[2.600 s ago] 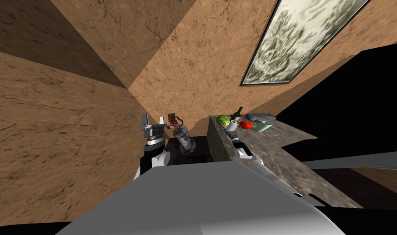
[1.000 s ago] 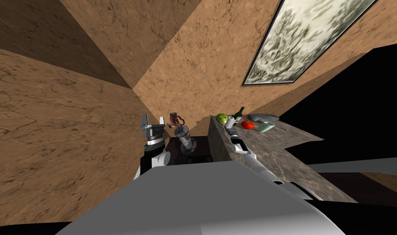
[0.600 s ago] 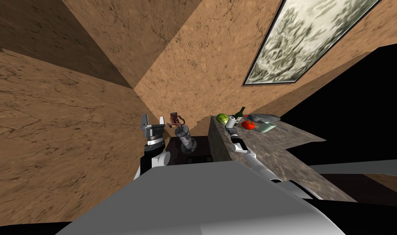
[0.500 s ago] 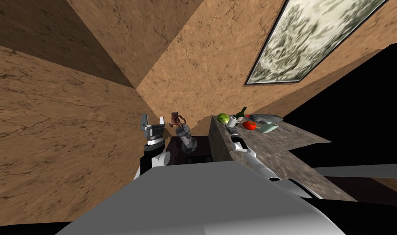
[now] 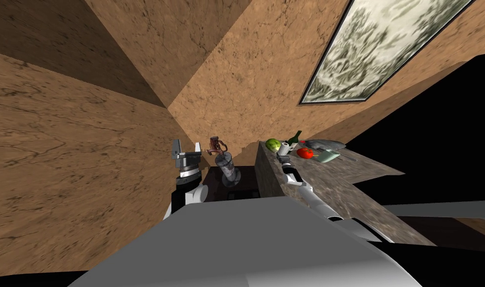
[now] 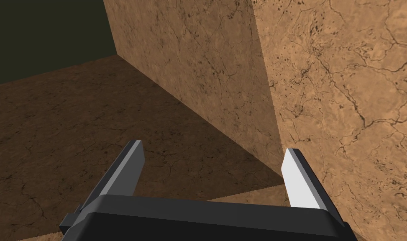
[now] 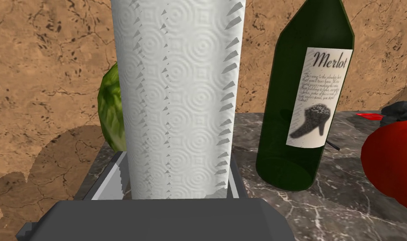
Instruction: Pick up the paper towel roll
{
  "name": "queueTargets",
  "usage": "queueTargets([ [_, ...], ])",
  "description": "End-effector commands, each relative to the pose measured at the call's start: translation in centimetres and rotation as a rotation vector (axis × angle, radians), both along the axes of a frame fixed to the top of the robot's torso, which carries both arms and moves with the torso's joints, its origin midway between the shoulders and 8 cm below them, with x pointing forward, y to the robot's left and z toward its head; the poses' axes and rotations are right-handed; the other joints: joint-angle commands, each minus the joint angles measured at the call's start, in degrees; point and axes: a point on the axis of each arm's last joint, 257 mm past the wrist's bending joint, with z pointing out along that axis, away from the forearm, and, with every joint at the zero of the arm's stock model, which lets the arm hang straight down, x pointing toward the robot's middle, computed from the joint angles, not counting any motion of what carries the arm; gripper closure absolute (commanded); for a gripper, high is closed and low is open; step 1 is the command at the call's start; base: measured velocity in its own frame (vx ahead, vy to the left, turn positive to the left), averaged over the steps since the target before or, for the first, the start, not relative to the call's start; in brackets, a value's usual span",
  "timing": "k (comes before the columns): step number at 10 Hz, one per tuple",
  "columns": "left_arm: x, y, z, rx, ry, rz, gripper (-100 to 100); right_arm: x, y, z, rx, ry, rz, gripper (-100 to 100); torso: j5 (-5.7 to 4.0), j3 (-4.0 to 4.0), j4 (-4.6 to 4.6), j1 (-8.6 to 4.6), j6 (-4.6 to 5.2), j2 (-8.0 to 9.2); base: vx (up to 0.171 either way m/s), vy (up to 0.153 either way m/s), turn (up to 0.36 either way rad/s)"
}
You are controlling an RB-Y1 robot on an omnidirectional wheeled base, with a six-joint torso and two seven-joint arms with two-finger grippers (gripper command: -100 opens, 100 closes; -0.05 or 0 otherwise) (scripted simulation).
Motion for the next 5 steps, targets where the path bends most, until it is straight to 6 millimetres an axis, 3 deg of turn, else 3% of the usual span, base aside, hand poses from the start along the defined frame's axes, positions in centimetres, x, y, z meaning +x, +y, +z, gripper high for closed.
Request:
queueTargets([
  [1,0.0,0.0,0.0,0.000,0.000,0.000,0,0.0,0.0,0.0,0.000,0.000,0.000,100,0.00,0.00,0.00,0.00,0.00,0.00,0.000,0.000,0.000],
  [2,0.0,0.0,0.0,0.000,0.000,0.000,0,0.0,0.0,0.0,0.000,0.000,0.000,0,0.00,0.00,0.00,0.00,0.00,0.00,0.000,0.000,0.000],
  [3,0.0,0.0,0.0,0.000,0.000,0.000,0,-0.9,1.2,-0.7,-0.002,0.004,0.025,100,0.00,0.00,0.00,0.00,0.00,0.00,0.030,-0.038,-0.130],
  [4,0.0,0.0,0.0,0.000,0.000,0.000,0,-0.5,0.6,-0.4,-0.001,0.003,0.014,100,-0.01,-0.03,-0.03,-0.14,0.10,-0.03,0.016,-0.021,-0.039],
  [5,0.0,0.0,0.0,0.000,0.000,0.000,0,-0.6,0.6,-0.5,-0.001,0.004,0.016,0,-0.02,-0.02,-0.01,-0.10,0.02,-0.04,0.000,0.000,0.000],
])
